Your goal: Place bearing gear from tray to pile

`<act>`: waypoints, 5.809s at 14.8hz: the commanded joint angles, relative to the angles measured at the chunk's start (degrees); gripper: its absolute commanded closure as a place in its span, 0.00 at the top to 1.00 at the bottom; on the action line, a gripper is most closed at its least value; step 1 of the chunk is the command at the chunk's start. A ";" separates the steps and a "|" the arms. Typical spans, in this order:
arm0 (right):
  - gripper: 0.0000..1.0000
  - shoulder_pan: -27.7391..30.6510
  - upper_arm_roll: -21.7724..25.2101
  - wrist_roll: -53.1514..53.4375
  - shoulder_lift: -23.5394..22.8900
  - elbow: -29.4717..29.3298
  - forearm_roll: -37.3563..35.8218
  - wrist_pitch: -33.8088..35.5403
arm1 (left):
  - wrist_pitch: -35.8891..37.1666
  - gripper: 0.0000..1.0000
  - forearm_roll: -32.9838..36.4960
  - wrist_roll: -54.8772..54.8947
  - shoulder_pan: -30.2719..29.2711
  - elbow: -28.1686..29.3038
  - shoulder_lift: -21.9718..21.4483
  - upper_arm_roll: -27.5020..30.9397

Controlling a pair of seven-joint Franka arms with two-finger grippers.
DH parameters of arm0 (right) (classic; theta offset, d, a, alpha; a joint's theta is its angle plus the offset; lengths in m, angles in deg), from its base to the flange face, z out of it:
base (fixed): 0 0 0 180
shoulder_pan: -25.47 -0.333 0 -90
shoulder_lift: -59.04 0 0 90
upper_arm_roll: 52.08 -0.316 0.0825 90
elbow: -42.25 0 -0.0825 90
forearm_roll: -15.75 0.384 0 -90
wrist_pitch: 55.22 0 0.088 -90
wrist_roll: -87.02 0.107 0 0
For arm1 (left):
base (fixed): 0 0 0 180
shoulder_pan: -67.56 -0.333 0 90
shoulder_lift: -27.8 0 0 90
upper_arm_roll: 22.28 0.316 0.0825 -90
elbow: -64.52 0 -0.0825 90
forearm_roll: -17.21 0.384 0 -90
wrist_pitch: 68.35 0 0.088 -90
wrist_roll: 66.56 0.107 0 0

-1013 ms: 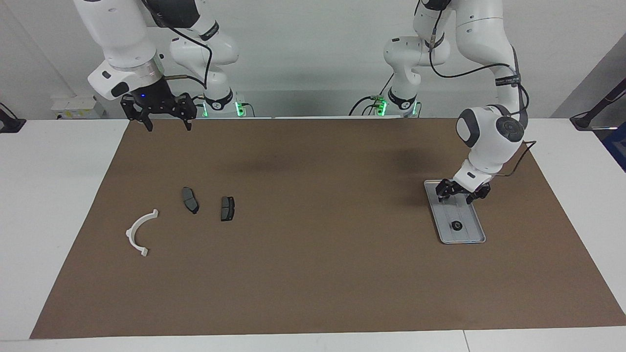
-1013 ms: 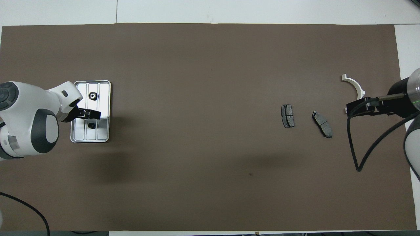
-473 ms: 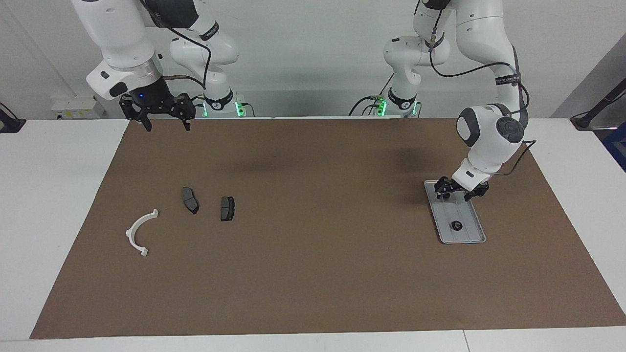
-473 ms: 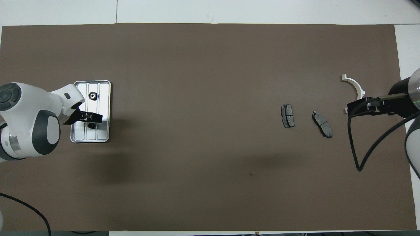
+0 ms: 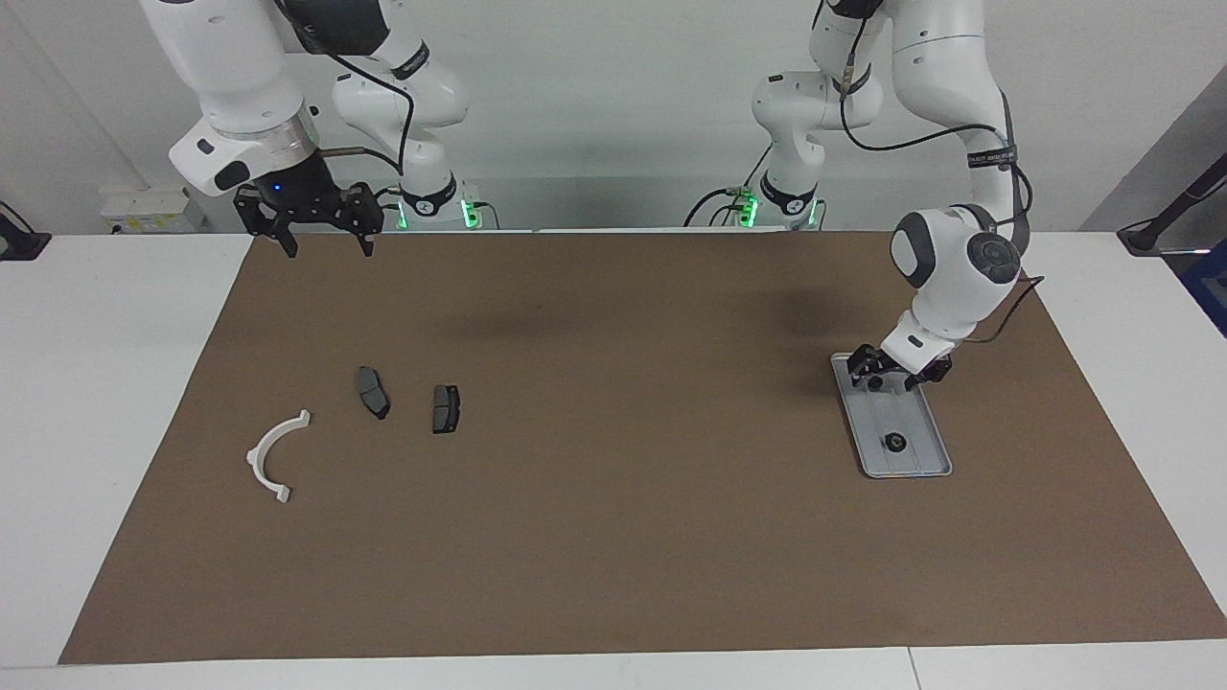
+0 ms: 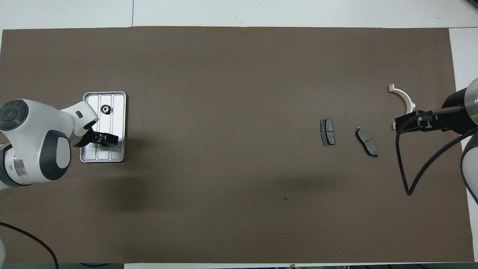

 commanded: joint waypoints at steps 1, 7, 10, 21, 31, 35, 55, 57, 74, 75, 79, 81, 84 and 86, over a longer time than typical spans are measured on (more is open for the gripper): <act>1.00 0.74 0.03 -1.85 0.46 0.82 1.93 -1.05 | -4.03 0.99 -0.22 0.46 0.26 4.61 -2.73 0.25; 1.00 0.74 0.03 -1.85 0.54 0.91 1.93 -1.05 | -4.22 0.98 -0.22 -0.15 0.26 4.79 -2.73 0.25; 1.00 0.74 0.03 -1.85 0.54 0.91 1.93 -1.05 | -4.13 0.93 -0.22 -0.86 0.34 4.79 -2.82 0.16; 1.00 0.92 0.03 -1.85 0.63 1.00 1.84 -1.05 | -3.69 0.00 -0.13 -1.12 1.05 2.95 -2.90 0.25; 1.00 0.12 -0.06 -1.50 2.13 9.78 1.84 -10.18 | 2.29 0.00 2.75 -15.58 6.92 -7.95 -1.85 0.25; 1.00 0.12 -0.06 -1.06 1.16 14.79 1.84 -17.56 | 4.47 0.00 6.64 -31.59 14.48 -10.93 -0.80 0.16; 1.00 -4.88 -0.15 11.15 -18.08 17.08 1.84 -43.76 | -0.70 0.00 6.73 -59.39 31.46 -23.42 15.37 -0.10; 1.00 -5.67 -0.06 11.33 -18.18 17.00 1.84 -43.94 | -1.05 0.00 6.64 -59.39 31.54 -23.16 15.46 -0.11; 1.00 -5.85 -0.15 11.51 -18.35 16.91 1.84 -44.03 | 2.01 1.00 6.73 -52.31 26.47 -26.22 14.41 0.25; 1.00 -5.85 -0.23 11.94 -18.35 16.73 1.84 -43.95 | 2.29 1.00 6.73 -49.93 24.19 -27.11 13.45 0.33; 1.00 -10.23 -0.41 23.16 -18.35 16.03 1.75 -43.68 | 5.78 1.00 6.20 -29.93 12.77 -27.20 9.93 -0.28; 1.00 -12.08 -0.50 26.61 -18.35 15.85 1.75 -43.42 | 8.61 1.00 5.94 -22.07 9.24 -26.42 8.35 0.07; 1.00 -16.03 -0.50 32.75 -18.35 15.07 1.75 -43.07 | 8.97 1.00 2.71 -13.81 3.53 -24.48 7.64 -0.19; 1.00 -18.32 -0.50 34.44 -18.27 15.06 1.75 -42.63 | 9.93 1.00 1.54 -5.30 -0.77 -24.22 7.29 0.07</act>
